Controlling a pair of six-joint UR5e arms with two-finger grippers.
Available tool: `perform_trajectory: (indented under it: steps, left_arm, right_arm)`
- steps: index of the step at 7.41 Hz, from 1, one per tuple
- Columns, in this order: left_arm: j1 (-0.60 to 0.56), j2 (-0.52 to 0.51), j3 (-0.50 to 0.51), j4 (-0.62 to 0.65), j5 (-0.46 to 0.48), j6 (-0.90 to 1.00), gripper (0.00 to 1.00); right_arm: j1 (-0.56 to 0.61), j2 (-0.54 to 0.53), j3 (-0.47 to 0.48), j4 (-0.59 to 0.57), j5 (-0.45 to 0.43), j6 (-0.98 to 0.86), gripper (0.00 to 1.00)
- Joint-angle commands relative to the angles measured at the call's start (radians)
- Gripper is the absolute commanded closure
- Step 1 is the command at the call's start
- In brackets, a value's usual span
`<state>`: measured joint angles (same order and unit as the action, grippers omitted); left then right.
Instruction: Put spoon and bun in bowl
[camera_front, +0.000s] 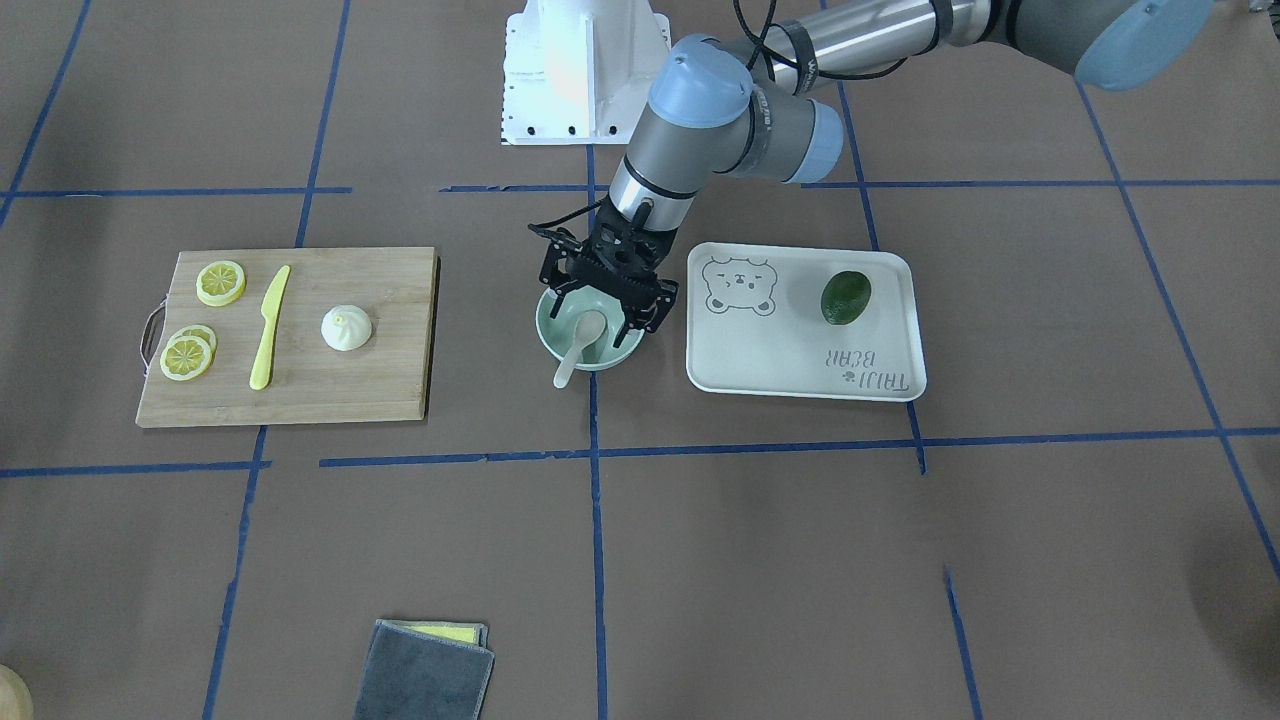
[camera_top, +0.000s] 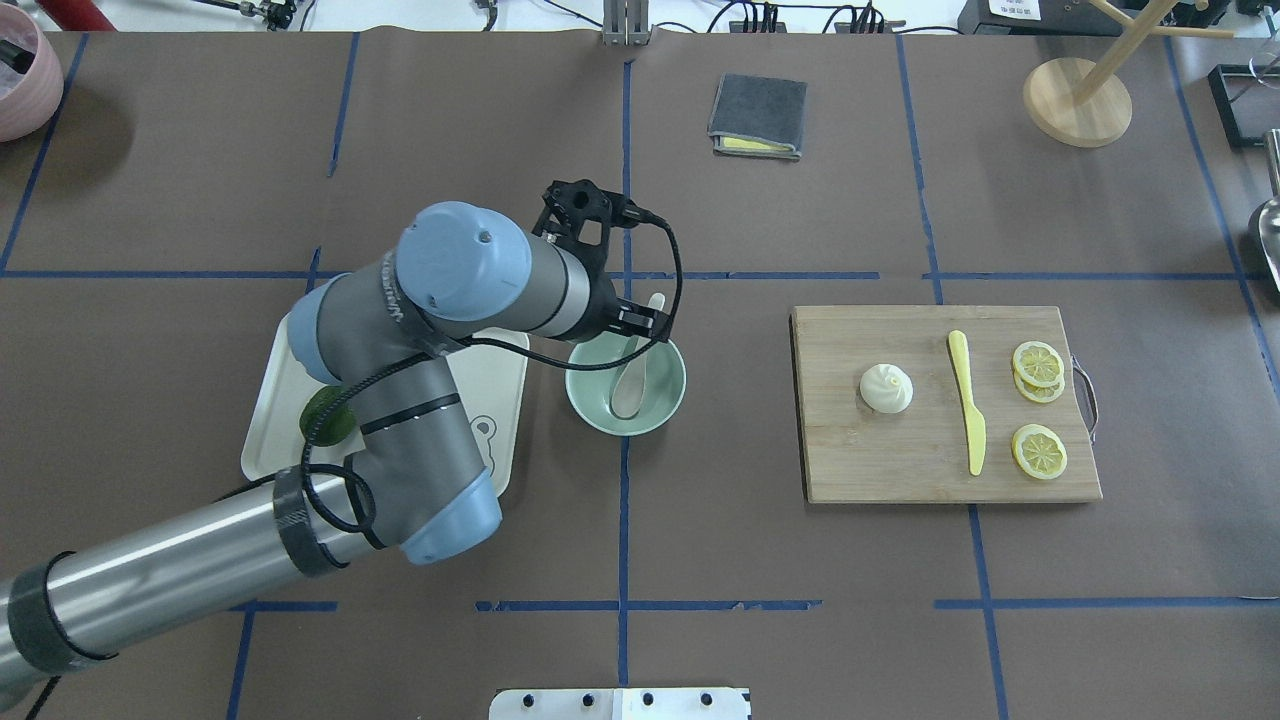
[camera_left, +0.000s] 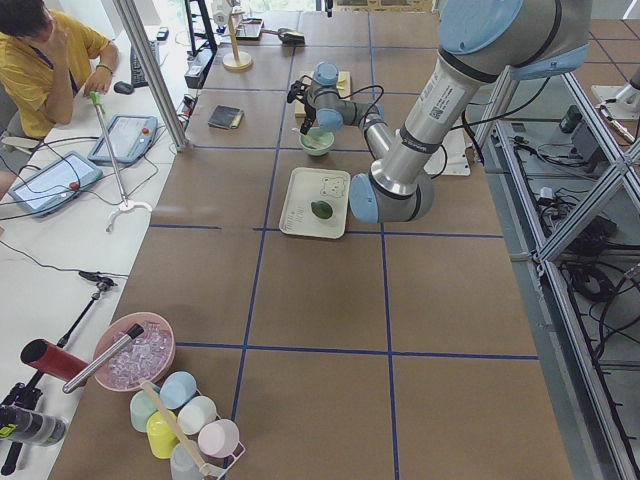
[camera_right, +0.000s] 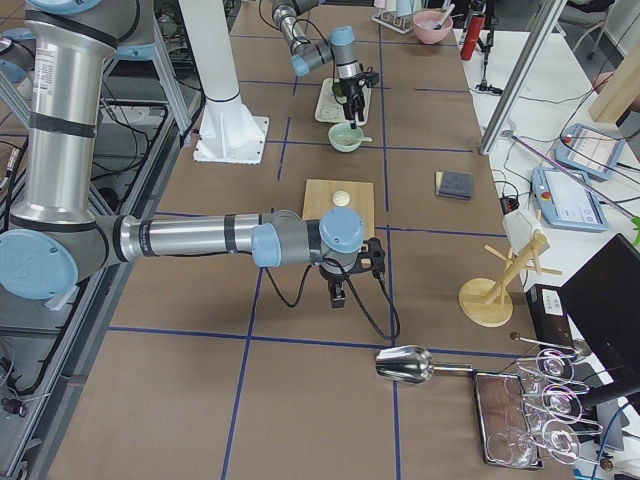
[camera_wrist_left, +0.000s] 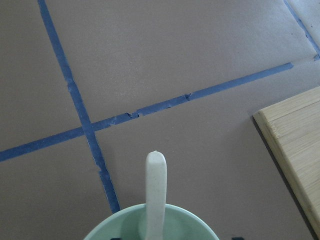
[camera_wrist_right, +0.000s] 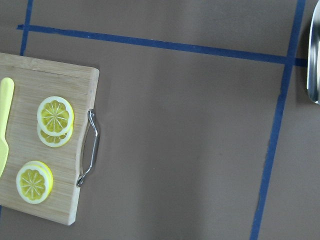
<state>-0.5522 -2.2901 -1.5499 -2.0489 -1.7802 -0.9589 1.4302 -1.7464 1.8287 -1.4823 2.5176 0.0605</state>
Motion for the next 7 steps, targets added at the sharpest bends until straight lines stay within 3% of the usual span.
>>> perform_trajectory:
  steps: [1, 2, 3, 4, 5, 6, 7]
  left_arm:
    - [-0.148, 0.124, -0.065, 0.012, -0.002, 0.034, 0.2]
    - [-0.204, 0.206, -0.114, 0.019, -0.004, 0.149, 0.2]
    - [-0.259, 0.252, -0.145, 0.021, -0.008, 0.234, 0.2]
    - [-0.273, 0.326, -0.198, 0.019, -0.01, 0.241, 0.2]
    - [-0.282, 0.427, -0.281, 0.018, -0.027, 0.242, 0.2]
    - [-0.337, 0.443, -0.282, 0.015, -0.138, 0.274, 0.2]
    - [-0.412, 0.495, -0.292, 0.015, -0.2, 0.434, 0.18]
  right_arm:
    - [-0.133, 0.007, 0.004, 0.223, -0.029, 0.358, 0.0]
    - [-0.287, 0.019, 0.006, 0.423, -0.148, 0.648, 0.0]
    - [-0.43, 0.092, 0.009, 0.526, -0.26, 0.932, 0.0]
    - [-0.576, 0.185, 0.012, 0.518, -0.354, 1.091, 0.0]
    - [-0.647, 0.236, 0.017, 0.467, -0.417, 1.116, 0.0]
    - [-0.674, 0.289, 0.021, 0.389, -0.422, 1.116, 0.0]
    - [-0.716, 0.342, 0.02, 0.299, -0.43, 1.116, 0.0]
